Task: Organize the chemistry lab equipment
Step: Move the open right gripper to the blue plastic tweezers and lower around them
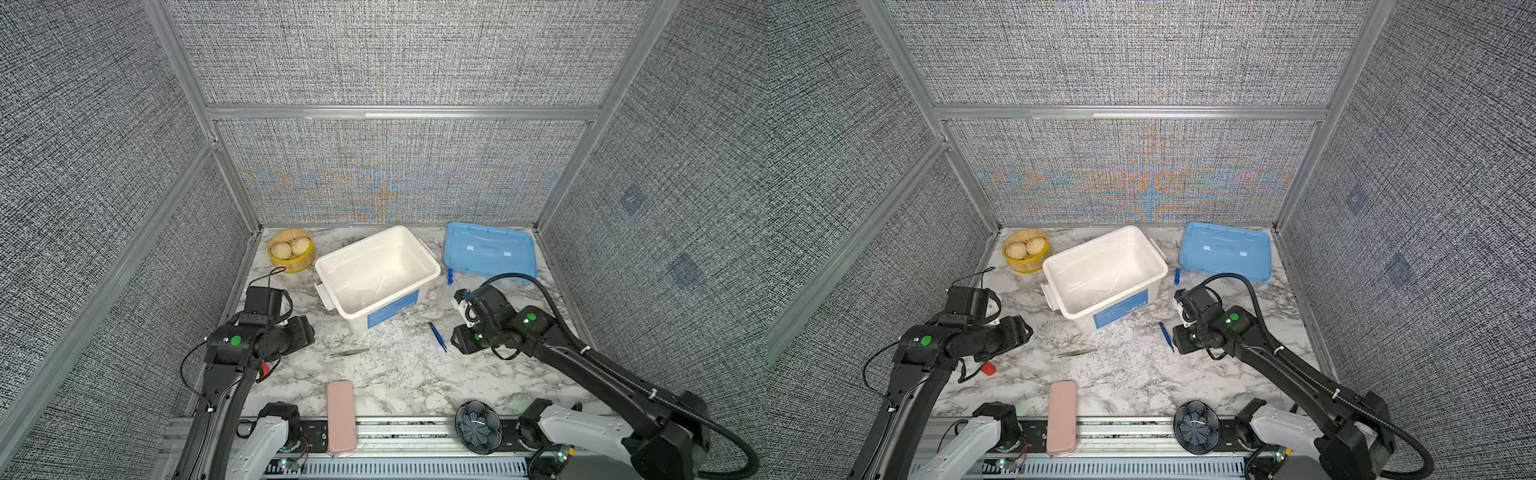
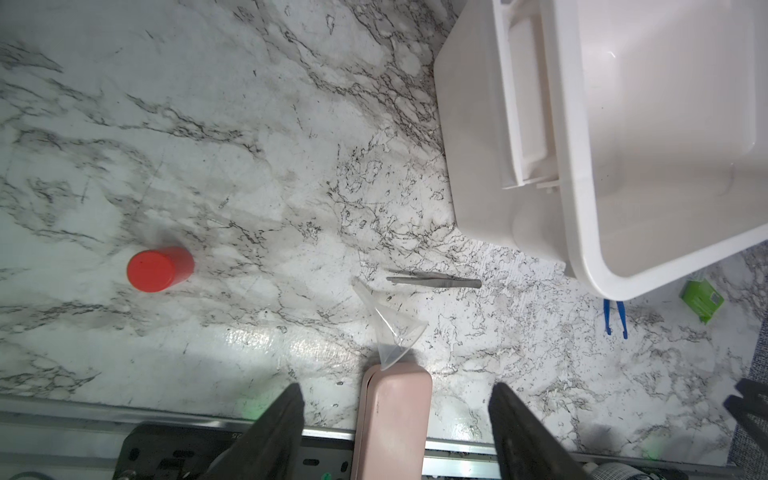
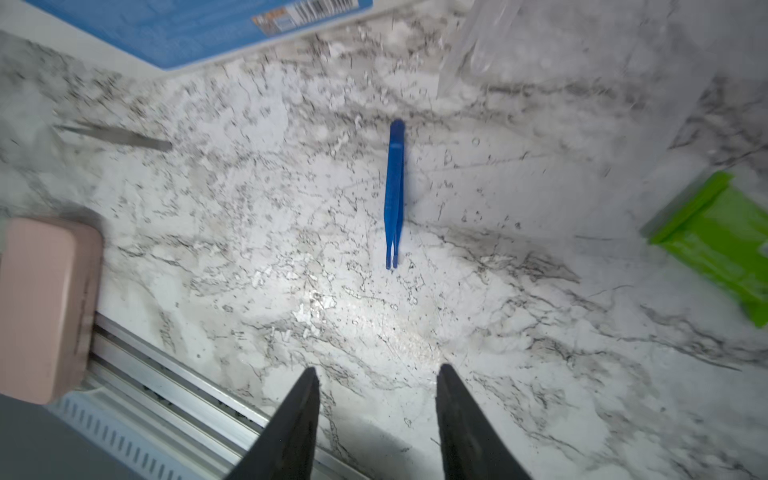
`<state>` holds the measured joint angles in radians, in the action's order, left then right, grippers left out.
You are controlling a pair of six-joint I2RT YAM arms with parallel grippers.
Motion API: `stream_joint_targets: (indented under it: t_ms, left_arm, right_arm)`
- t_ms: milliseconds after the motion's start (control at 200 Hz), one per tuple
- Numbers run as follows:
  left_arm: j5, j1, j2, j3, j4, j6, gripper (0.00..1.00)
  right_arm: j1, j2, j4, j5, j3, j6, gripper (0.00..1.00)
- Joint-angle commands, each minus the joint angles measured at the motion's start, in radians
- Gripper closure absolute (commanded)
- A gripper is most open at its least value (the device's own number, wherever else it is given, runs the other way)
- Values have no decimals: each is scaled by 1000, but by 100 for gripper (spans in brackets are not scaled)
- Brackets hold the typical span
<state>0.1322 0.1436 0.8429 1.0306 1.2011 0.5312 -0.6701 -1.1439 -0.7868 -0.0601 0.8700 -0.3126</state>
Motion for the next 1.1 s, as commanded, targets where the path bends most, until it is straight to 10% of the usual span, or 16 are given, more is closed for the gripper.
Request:
stream_joint_targets:
  t_ms: [0, 620, 1095]
  left_arm:
    - [2, -1, 3, 10, -9, 21, 28]
    - [-49, -1, -33, 3, -23, 53, 25]
    - [-39, 0, -35, -9, -34, 52, 25]
  right_arm:
    - [-17, -47, 141, -18, -43, 8, 53]
    - [-84, -379, 335, 124, -55, 70, 70]
    - [-108, -353, 290, 176, -44, 56, 77]
